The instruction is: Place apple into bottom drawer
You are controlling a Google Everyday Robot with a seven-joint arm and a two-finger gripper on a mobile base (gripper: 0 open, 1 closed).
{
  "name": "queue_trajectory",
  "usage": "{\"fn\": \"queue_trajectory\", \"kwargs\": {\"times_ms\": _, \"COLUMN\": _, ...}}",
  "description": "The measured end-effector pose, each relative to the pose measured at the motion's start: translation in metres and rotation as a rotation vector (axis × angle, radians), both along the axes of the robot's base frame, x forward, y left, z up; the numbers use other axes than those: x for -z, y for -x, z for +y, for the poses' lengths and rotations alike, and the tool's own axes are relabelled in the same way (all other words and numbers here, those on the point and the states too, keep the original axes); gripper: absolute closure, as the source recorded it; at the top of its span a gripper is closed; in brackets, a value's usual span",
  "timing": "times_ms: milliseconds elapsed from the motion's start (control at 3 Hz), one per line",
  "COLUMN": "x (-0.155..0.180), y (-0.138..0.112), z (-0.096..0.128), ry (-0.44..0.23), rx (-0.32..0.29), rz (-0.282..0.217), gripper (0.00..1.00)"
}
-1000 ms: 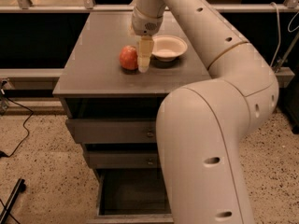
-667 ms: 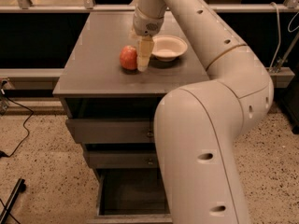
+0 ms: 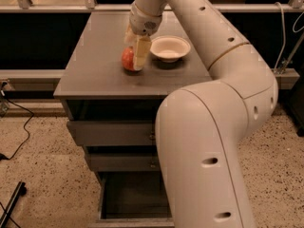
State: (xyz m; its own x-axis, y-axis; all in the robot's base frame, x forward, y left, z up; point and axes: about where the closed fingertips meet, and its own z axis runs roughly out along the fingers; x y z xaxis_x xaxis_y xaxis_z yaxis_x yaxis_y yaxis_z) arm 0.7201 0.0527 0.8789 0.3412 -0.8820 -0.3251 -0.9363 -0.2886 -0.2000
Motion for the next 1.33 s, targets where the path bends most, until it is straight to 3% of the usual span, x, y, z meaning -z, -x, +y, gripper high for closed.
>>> {"fn": "queue_trajectory", "kwargs": {"times_ms": 667, "x": 0.013, "y": 0.008, "z": 0.011, "ry": 0.021, "rx": -0.042, "rz": 0.024, "gripper": 0.28}}
{"fn": "queue_trajectory", "kwargs": {"times_ms": 1333, "x": 0.032, "y": -0.002, "z": 0.005, "ry": 0.027, "rx": -0.006, "rz": 0.054, "gripper": 0.27}}
